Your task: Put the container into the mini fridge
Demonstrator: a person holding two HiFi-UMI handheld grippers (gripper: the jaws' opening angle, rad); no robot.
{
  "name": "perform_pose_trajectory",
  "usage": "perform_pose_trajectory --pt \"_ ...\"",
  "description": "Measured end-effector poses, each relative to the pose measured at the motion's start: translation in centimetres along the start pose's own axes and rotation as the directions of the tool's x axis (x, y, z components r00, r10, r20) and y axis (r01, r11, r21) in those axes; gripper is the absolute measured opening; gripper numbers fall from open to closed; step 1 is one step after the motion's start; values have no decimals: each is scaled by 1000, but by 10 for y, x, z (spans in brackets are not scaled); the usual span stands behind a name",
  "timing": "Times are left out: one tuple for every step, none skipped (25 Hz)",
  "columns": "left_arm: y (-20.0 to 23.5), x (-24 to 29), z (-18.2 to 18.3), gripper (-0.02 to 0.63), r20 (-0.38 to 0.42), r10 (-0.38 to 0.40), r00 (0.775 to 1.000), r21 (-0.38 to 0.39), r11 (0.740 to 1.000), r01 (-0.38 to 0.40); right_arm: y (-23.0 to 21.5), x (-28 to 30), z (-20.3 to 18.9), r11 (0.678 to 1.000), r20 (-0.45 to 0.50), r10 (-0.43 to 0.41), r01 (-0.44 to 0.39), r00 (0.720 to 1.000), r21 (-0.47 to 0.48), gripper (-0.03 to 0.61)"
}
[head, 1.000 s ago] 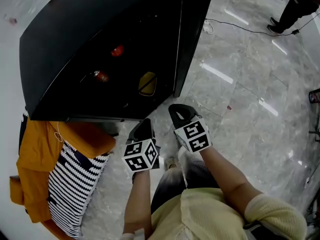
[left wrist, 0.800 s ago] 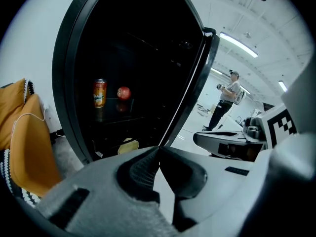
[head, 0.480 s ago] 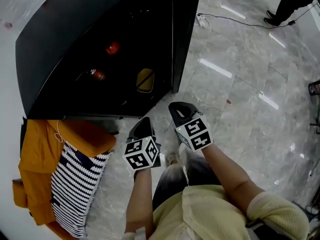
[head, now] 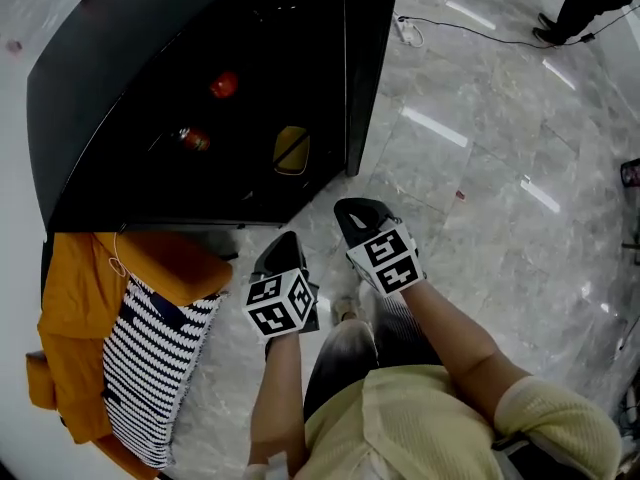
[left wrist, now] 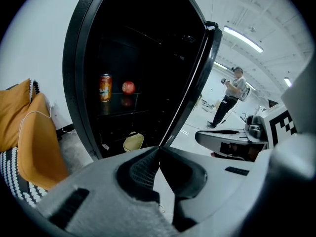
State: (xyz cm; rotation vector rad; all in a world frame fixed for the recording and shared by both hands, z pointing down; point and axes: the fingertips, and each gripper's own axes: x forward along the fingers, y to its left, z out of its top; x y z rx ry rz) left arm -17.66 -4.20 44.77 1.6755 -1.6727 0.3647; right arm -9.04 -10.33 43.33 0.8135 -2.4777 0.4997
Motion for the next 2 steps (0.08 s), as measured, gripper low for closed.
perform_pose_trajectory --pt "2 0 1 21 1 5 1000 2 1000 -5 1 1 1 1000 0 4 -4 1000 1 28" --pt "3 1 2 21 2 9 1000 3 1000 -9 2 3 2 1000 -1 8 -8 1000 1 28"
